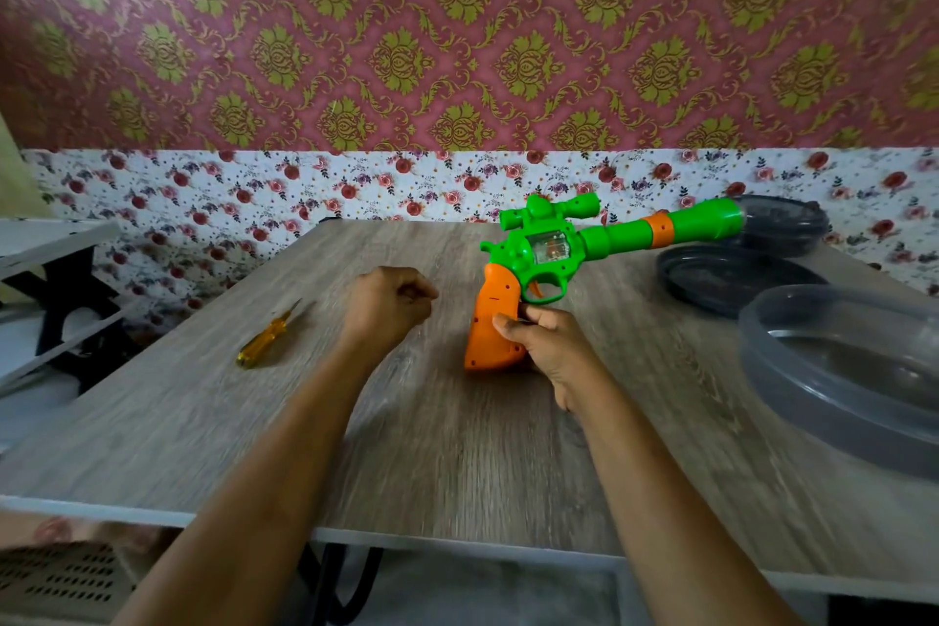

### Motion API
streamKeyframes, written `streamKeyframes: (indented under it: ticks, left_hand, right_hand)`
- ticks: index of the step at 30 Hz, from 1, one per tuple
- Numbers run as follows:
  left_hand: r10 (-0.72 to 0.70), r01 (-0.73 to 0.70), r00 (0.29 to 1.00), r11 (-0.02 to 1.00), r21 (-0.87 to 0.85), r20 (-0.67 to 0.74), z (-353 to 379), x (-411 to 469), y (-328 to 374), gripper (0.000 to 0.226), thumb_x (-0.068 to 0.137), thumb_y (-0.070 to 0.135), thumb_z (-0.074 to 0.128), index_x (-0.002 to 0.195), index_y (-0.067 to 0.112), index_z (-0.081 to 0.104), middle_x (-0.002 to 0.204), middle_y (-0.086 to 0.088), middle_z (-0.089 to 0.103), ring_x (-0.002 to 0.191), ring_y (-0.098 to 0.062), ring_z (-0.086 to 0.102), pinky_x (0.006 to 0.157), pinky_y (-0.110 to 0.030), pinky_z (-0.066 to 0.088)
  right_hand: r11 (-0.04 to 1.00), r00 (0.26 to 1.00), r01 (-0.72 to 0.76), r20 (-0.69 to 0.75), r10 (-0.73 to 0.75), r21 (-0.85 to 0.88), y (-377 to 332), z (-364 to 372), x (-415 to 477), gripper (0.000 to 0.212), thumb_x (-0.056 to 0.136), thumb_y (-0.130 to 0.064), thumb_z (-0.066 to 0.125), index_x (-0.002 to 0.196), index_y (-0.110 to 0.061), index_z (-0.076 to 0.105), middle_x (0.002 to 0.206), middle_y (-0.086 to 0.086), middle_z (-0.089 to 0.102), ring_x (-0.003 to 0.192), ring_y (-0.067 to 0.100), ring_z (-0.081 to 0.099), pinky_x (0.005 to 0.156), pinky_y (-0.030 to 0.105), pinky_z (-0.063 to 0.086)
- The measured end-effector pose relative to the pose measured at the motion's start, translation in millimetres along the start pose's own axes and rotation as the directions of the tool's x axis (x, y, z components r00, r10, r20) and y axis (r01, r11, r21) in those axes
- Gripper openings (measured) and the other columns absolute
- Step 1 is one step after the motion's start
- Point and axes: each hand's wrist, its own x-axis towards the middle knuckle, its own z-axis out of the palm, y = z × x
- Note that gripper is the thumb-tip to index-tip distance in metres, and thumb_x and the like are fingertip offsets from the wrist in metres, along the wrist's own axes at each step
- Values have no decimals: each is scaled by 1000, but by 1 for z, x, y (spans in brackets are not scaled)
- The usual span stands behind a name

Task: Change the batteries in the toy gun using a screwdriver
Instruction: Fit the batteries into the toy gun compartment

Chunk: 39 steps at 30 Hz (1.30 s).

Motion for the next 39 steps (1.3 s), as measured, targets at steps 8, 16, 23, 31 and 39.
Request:
streamKeyframes:
  ticks: [8,16,23,31,39]
  left_hand:
    - [63,-3,984,942,-335,168,-2,-9,17,4,82,6,69,84,9,70,72,-4,68,58,-1,64,57,-12,52]
    - [142,3,939,907,-421,313,-2,-9,19,13,83,-2,66,83,10,70,74,-2,69,69,-6,67,65,-18,54]
    - [172,-43,919,938,-343,354,-1,-9,20,13,83,1,67,85,14,70,78,-5,69,68,-3,65,65,-17,55]
    - [123,66,895,914,-400,428,-5,-10,18,9,81,1,68,87,8,66,79,-5,67,67,-4,65,64,-16,54]
    - [-73,400,808,797,-452,585,0,-8,13,11,82,6,67,80,12,58,65,2,62,54,-3,58,51,-13,48]
  right_hand:
    - [999,999,-47,-12,47,-19,-1,0,3,34,86,-11,62,120,-7,61,115,10,65,89,11,57,64,14,41]
    - [998,998,-60,-36,59,-9,-1,0,6,31,85,-13,64,116,-8,64,109,9,66,96,16,58,80,28,45]
    - [998,998,-56,-24,56,-22,-1,0,7,32,84,-13,65,115,-7,64,108,7,66,100,18,58,91,29,44]
    - [998,999,-37,26,39,-59,0,-2,7,29,84,-11,64,112,-7,65,113,13,66,104,22,61,98,33,44]
    - [996,996,-49,70,54,-72,-2,-3,6,35,84,-9,64,119,-5,61,116,13,65,111,24,59,103,35,42]
